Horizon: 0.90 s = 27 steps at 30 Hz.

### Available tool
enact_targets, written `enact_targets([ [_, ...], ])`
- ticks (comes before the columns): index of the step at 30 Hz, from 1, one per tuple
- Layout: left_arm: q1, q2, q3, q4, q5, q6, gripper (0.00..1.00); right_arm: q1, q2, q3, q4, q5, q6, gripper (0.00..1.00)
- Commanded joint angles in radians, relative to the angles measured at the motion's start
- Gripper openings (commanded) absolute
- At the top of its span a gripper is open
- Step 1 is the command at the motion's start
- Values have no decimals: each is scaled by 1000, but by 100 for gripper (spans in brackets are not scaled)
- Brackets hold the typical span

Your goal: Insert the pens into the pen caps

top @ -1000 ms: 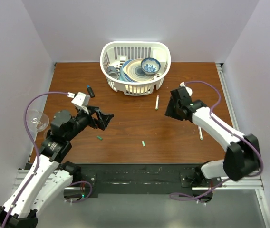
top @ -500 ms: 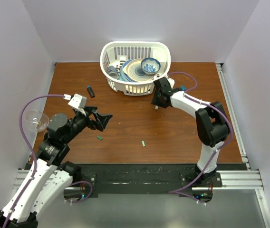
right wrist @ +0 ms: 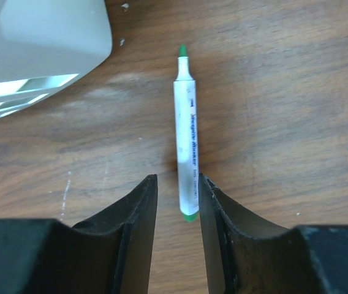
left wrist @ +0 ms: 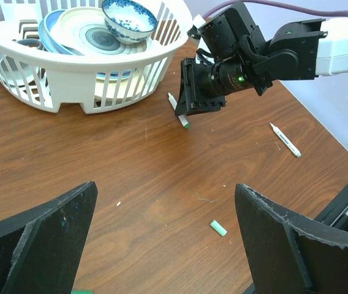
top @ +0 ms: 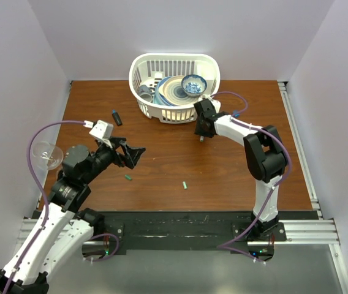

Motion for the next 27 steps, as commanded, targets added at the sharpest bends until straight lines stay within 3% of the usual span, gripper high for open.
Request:
enact_targets([
  [1,-2,-17,14,23,7,2,99,3,18,15,-36,38,-35,36],
  [10,-2,-11,15,23,1,7,99,7,36,17,-108,84,-54,31],
  [19,-2,-21,14,21,1,8,99,15,24,-35,-67,63,-29,28],
  [23,-2,-26,14,21,1,8,99,21,-21,-83,1,49,0,30],
  [27,-2,-27,12,17,3,8,99,21,-88,-110,41,49,3,39],
])
